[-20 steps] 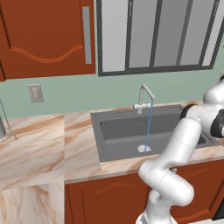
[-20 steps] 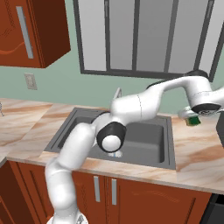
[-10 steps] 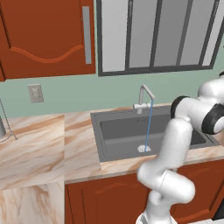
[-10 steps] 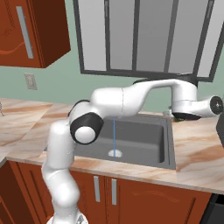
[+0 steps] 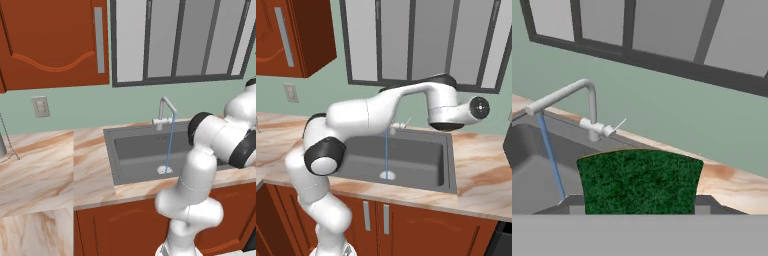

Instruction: Soak the sponge with water for a few seconds and then drop it inside the sink.

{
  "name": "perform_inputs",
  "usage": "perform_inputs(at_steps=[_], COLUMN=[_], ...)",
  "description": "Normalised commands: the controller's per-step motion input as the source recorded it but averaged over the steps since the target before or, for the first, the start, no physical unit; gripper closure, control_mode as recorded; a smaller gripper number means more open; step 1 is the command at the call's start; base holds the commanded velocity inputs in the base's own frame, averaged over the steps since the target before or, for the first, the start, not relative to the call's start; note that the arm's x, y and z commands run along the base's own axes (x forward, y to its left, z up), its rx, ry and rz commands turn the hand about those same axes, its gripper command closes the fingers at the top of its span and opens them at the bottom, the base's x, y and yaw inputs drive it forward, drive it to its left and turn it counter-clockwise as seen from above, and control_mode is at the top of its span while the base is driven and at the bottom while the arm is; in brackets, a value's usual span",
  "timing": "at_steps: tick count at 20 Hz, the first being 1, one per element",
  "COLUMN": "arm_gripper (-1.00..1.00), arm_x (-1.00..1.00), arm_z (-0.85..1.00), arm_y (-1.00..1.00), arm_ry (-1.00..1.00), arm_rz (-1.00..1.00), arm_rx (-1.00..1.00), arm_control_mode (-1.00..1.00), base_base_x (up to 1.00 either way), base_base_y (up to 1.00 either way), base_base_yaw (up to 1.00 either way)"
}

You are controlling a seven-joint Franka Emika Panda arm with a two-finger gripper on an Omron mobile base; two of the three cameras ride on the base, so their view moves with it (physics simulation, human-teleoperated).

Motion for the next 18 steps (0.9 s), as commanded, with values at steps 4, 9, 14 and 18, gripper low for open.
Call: perform_inputs(at_steps=[4, 9, 14, 18], arm_gripper=[1.00, 1.00, 1.00, 1.00], arm_x=[-0.43, -0.30, -0.10, -0.03], arm_z=[0.58, 0.28, 0.08, 0.00], arm_y=[0.00, 0.04, 0.17, 0.21], arm_ry=[0.22, 0.25, 0.27, 0.23], arm_rz=[-0.07, -0.07, -0.06, -0.05], arm_rx=[0.00, 0.00, 0.00, 0.00], arm_control_mode=[-1.00, -1.00, -1.00, -1.00], base_base_x=[0.00, 0.00, 0.00, 0.00], base_base_y=[0.00, 0.00, 0.00, 0.00], base_base_yaw=[0.00, 0.00, 0.00, 0.00])
